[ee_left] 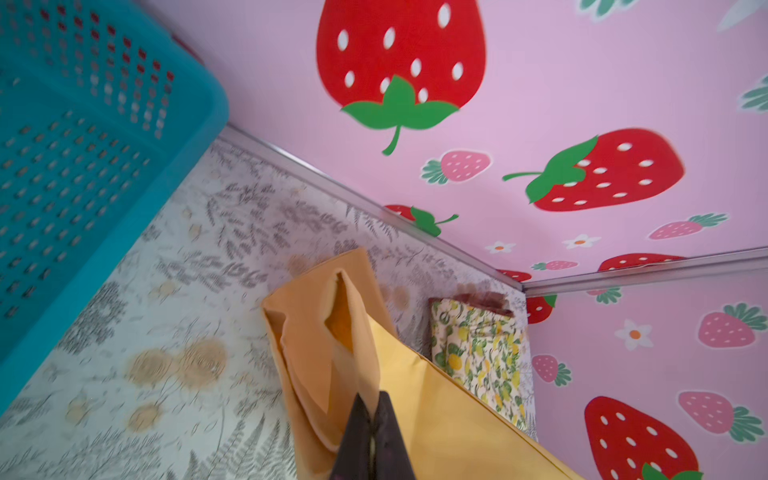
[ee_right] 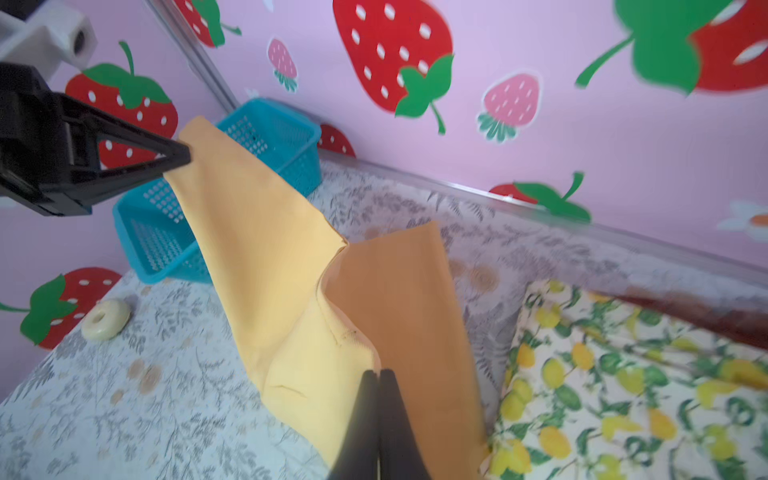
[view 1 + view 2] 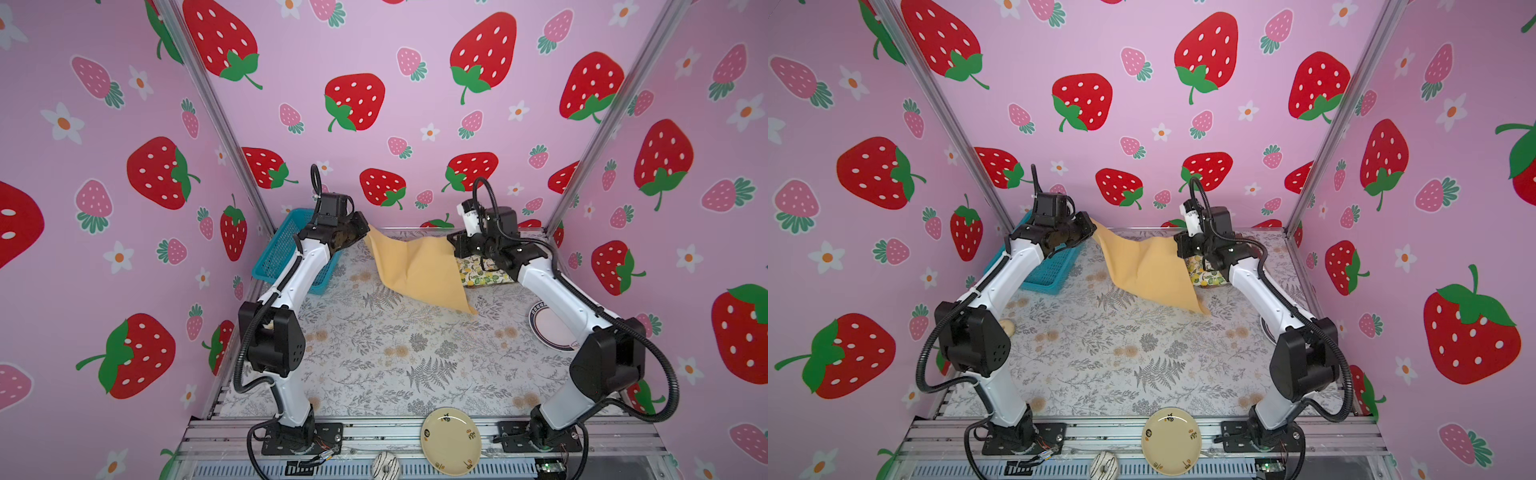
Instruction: Fold and stack the skirts
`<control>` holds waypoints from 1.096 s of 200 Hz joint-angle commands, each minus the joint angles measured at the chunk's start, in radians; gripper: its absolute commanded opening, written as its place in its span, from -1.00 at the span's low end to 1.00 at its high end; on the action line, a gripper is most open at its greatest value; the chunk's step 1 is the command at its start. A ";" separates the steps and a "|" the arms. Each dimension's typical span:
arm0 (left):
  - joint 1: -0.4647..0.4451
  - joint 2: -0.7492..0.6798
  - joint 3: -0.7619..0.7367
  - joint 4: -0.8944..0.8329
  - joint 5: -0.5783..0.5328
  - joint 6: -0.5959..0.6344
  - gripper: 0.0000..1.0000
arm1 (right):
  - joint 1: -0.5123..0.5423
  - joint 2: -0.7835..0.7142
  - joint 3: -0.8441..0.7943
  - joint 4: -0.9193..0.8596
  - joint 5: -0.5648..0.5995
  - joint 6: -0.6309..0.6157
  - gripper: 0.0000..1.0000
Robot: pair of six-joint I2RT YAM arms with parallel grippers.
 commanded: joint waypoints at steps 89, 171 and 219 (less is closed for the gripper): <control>0.083 -0.510 -0.836 0.303 -0.200 -0.053 -1.00 | 0.053 -0.511 -0.494 0.007 -0.041 0.078 -1.00; 0.098 -0.697 -1.282 0.323 -0.282 -0.158 -1.00 | 0.239 -0.936 -1.070 0.009 -0.019 0.319 -1.00; 0.103 -0.786 -1.369 0.275 -0.397 -0.241 -1.00 | 0.260 -0.989 -1.190 0.040 -0.026 0.363 -1.00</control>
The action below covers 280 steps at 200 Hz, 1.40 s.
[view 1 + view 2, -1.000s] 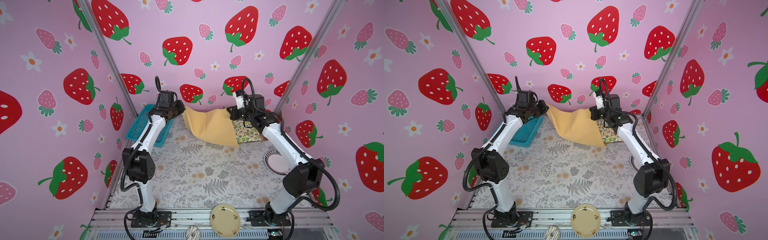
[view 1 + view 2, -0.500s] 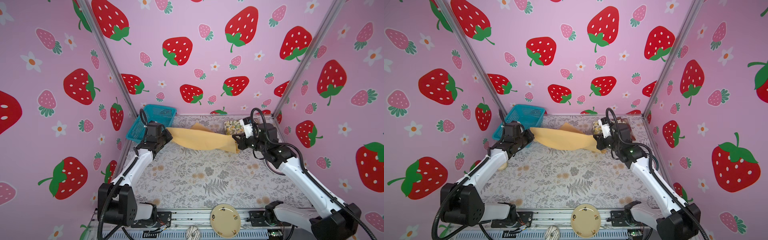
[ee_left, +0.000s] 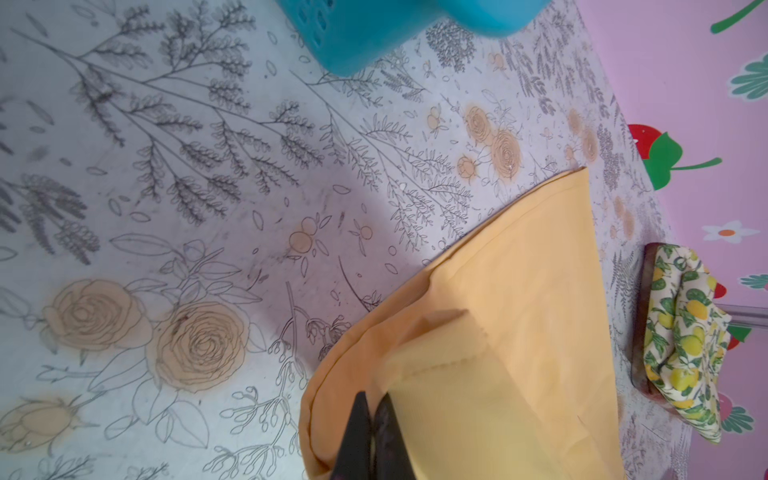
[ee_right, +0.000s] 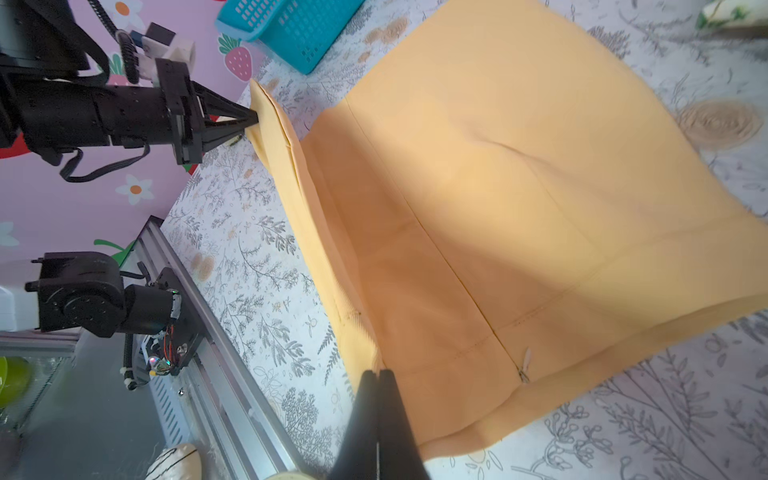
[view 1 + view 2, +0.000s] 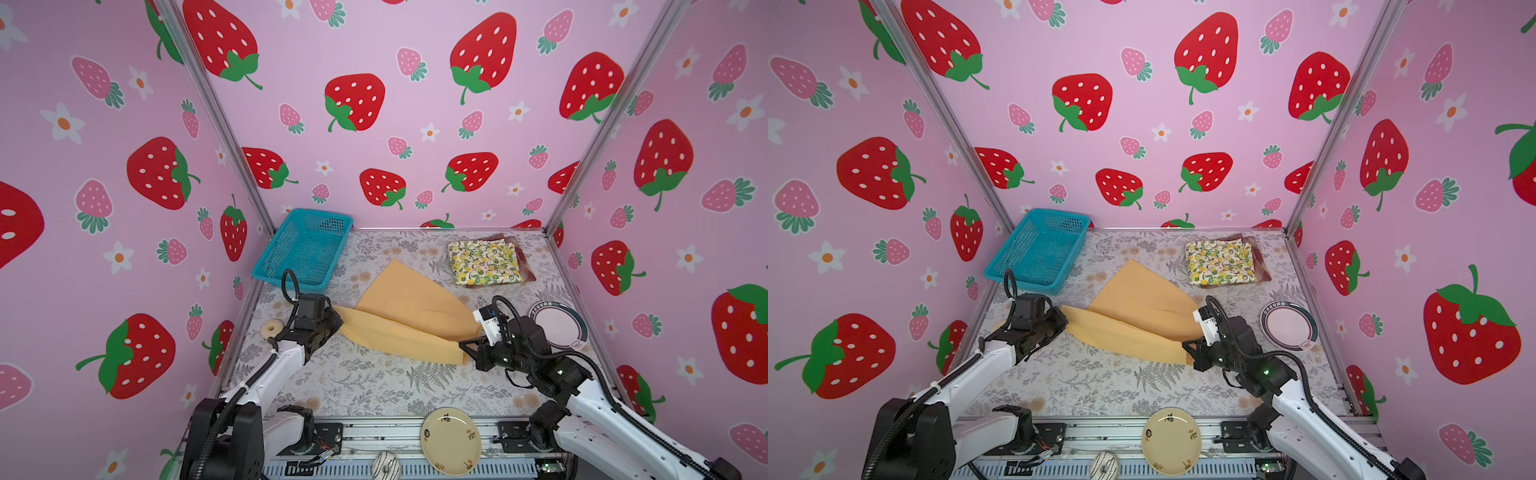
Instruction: Fold and stack the skirts
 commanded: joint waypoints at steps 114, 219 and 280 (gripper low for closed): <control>0.023 -0.228 -0.299 -0.066 -0.297 -0.351 -0.96 | 0.252 -0.019 -0.171 0.168 0.054 0.247 -1.00; 0.023 -0.569 -0.228 -0.275 -0.242 -0.374 0.63 | 0.435 0.167 -0.189 0.362 0.172 0.306 -1.00; 0.018 -0.037 0.091 -0.238 -0.002 -0.123 0.66 | 0.443 0.160 -0.183 0.368 0.191 0.294 -1.00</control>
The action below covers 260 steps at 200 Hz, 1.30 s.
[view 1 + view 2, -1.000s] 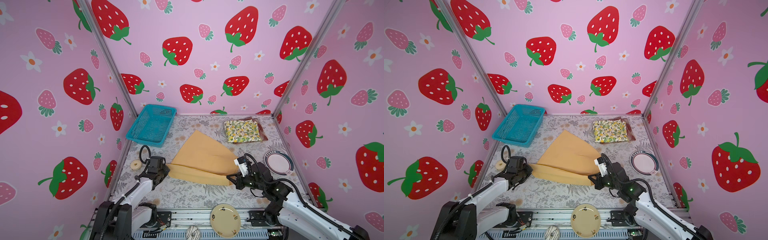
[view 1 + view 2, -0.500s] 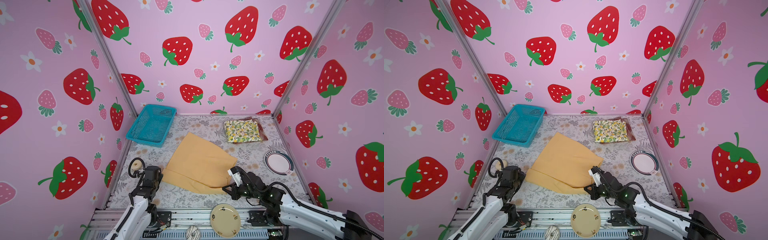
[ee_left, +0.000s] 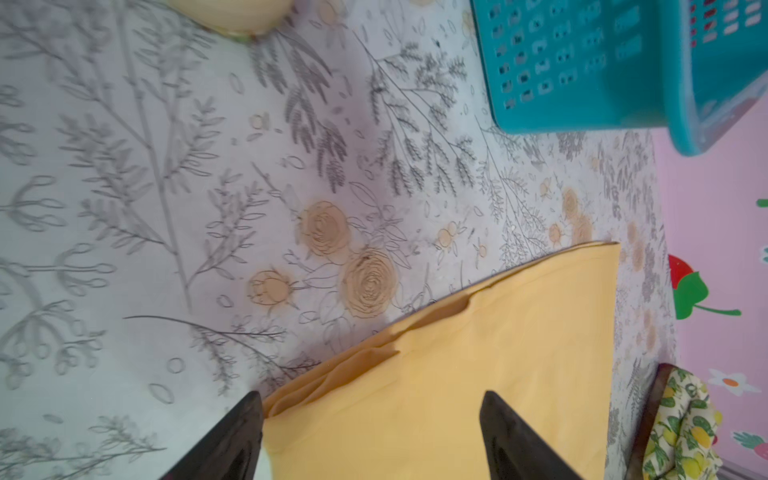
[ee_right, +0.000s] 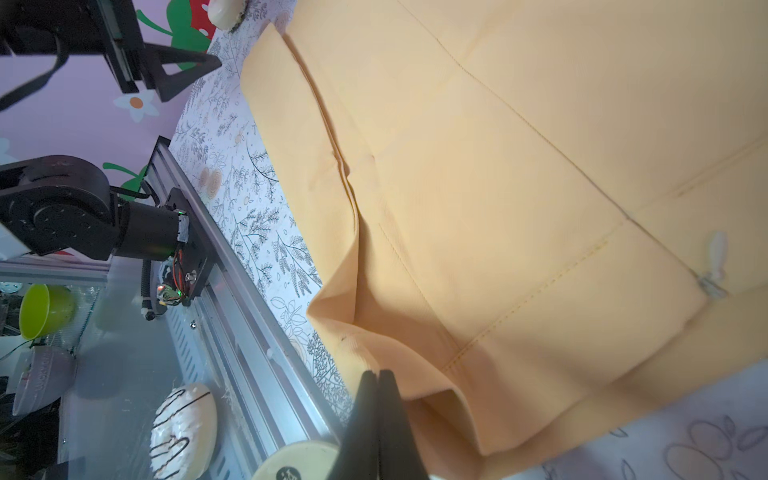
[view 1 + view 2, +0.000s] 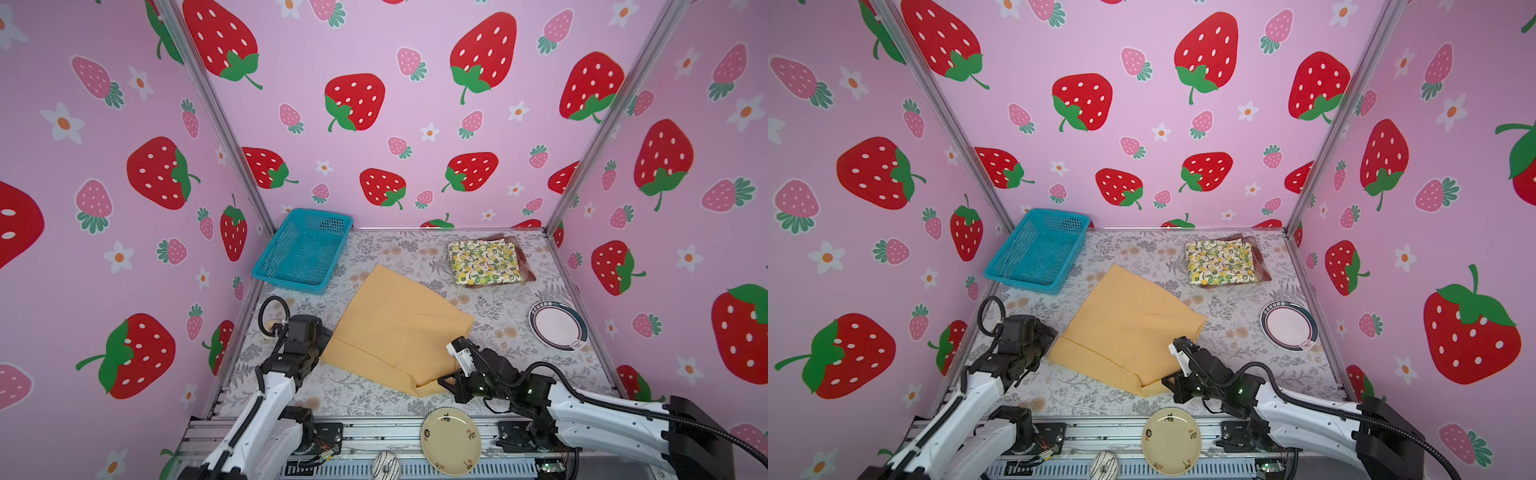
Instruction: Fold and stack the skirts
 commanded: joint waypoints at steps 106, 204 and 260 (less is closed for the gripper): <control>-0.047 0.497 0.418 -0.323 0.041 0.076 0.47 | 0.009 -0.037 -0.004 0.052 0.035 -0.034 -1.00; -0.106 0.492 0.438 -0.416 -0.001 -0.053 0.25 | 0.008 -0.042 -0.026 0.107 -0.002 -0.058 -1.00; -0.123 0.573 0.424 -0.411 -0.014 -0.085 0.21 | 0.009 -0.049 -0.028 0.119 -0.021 -0.065 -1.00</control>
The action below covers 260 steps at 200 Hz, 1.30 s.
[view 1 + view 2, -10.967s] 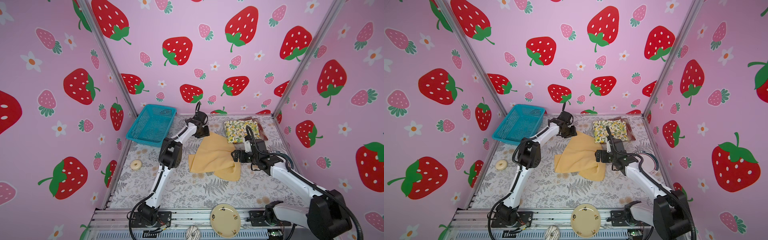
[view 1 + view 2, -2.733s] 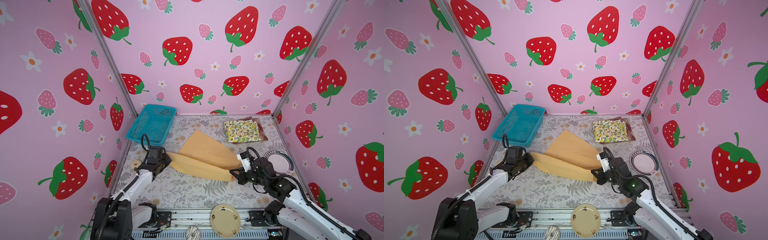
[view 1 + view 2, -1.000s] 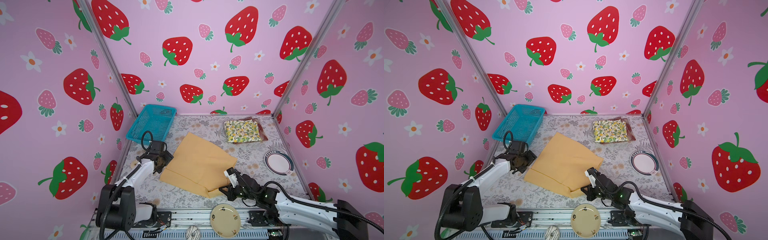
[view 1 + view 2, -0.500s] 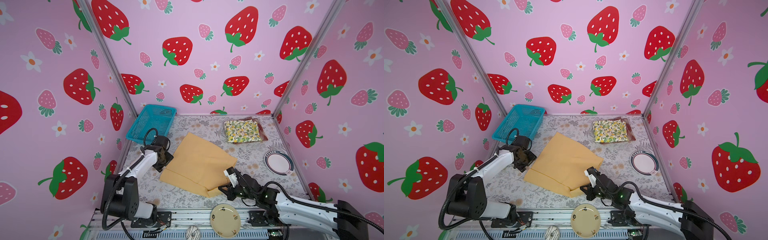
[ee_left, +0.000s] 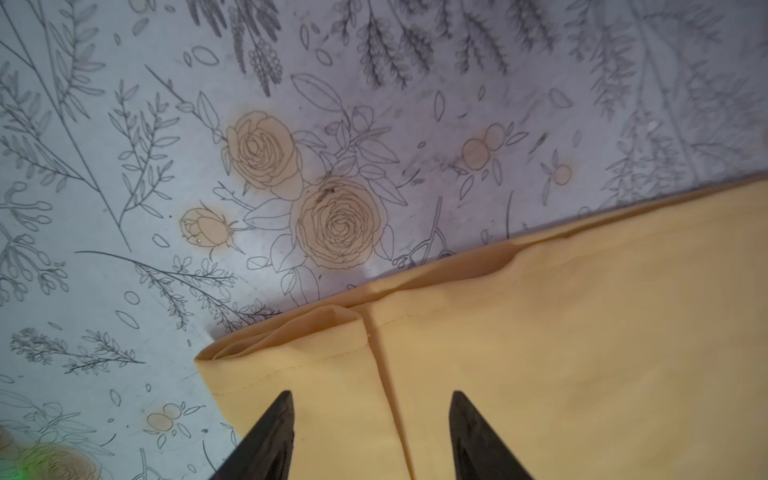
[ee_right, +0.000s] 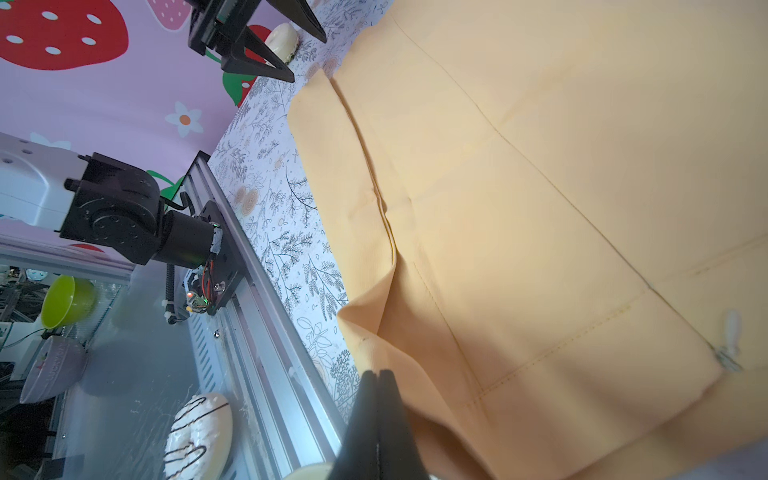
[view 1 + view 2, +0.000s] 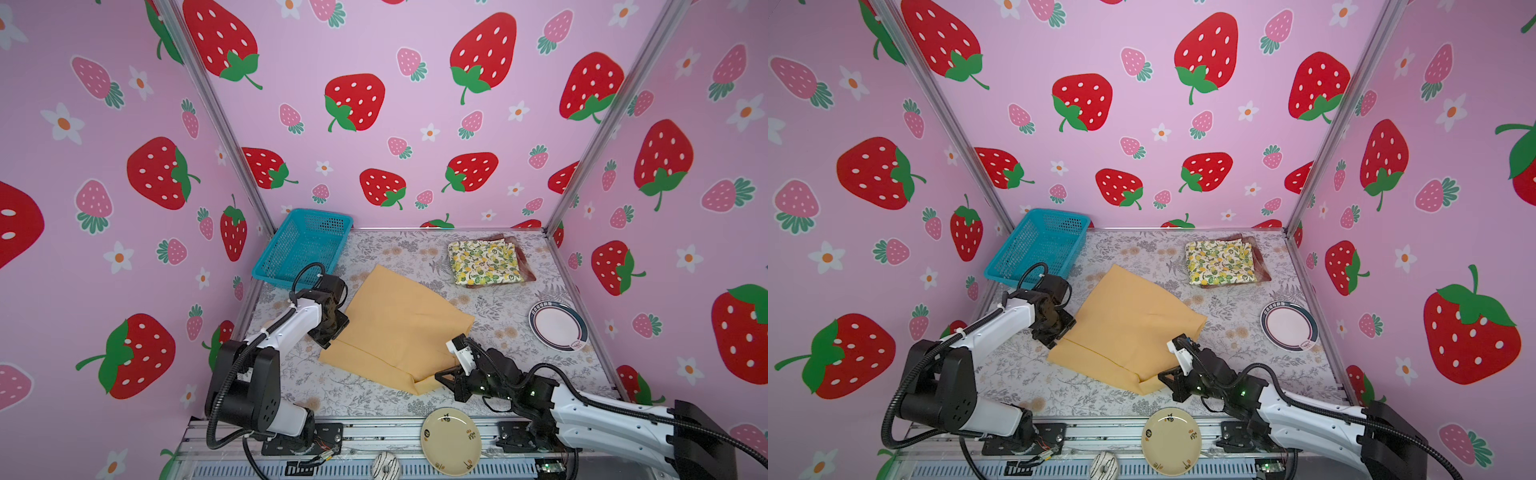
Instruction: Fold and stack the skirts
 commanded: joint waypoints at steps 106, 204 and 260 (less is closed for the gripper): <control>-0.005 0.179 0.018 0.014 -0.030 -0.025 0.05 | 0.009 -0.112 -0.063 0.008 0.003 0.025 -1.00; 0.005 0.063 0.034 -0.020 0.003 0.021 -0.70 | 0.008 -0.090 -0.028 -0.010 0.027 0.024 -1.00; 0.006 -0.077 0.006 -0.006 0.035 0.067 -0.96 | 0.009 -0.029 0.022 -0.026 0.050 0.009 -1.00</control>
